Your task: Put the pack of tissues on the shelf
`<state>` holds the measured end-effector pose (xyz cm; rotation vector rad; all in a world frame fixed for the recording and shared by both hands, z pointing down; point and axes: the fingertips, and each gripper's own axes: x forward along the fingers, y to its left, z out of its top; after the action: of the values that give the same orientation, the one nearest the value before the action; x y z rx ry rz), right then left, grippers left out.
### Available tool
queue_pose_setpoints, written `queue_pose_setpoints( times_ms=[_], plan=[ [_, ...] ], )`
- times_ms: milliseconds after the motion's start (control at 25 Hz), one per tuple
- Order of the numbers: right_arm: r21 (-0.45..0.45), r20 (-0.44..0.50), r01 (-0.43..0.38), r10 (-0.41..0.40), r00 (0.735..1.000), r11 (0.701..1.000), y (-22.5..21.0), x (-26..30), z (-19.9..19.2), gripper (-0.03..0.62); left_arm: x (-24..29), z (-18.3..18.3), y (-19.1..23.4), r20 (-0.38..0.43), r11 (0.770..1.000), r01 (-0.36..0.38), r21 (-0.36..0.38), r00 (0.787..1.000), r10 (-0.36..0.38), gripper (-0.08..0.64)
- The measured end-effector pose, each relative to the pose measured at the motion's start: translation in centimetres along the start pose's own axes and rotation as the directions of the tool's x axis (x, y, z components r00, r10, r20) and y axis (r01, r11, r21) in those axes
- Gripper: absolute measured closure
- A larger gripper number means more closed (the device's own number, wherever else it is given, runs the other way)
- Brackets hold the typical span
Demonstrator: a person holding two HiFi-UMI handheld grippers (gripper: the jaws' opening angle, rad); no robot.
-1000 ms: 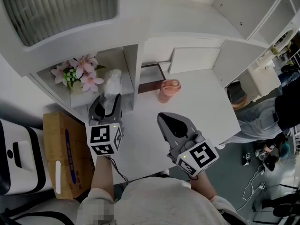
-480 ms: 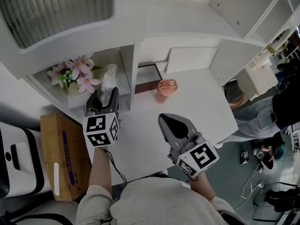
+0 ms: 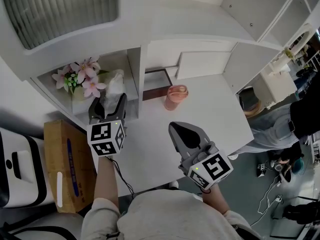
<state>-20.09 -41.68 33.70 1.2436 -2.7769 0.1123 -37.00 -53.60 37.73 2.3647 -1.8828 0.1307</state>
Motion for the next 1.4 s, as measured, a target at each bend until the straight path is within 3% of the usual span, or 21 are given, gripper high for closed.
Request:
queue_pose_setpoints(
  times_ms=[200, 400, 600, 1000, 1400],
  plan=[
    [-0.001, 0.008, -0.011, 0.011, 1.0, 1.0, 0.1, -0.7, 0.1, 0.592, -0.7, 0.0, 0.2, 0.014, 1.0, -0.025, 0.013, 1.0, 0.025, 0.224],
    [0.003, 0.018, -0.019, 0.019, 1.0, 1.0, 0.0, -1.5, 0.2, 0.592, -2.2, -0.2, 0.4, 0.018, 0.998, -0.062, 0.011, 0.998, 0.062, 0.224],
    [0.004, 0.029, -0.051, 0.051, 0.998, 0.999, 0.3, -2.0, 0.4, 0.592, -4.4, -0.8, 0.2, 0.008, 0.993, -0.116, 0.028, 0.993, 0.116, 0.297],
    [-0.003, 0.046, -0.162, 0.162, 0.986, 0.987, 2.1, -2.7, 0.6, 0.592, -9.7, -0.2, -0.1, 0.015, 0.972, -0.232, 0.033, 0.973, 0.232, 0.557],
    [-0.017, 0.055, -0.263, 0.263, 0.963, 0.965, 3.7, -3.2, 0.9, 0.592, -15.4, 2.2, -3.5, 0.065, 0.982, -0.188, -0.008, 0.98, 0.188, 0.56]
  ],
)
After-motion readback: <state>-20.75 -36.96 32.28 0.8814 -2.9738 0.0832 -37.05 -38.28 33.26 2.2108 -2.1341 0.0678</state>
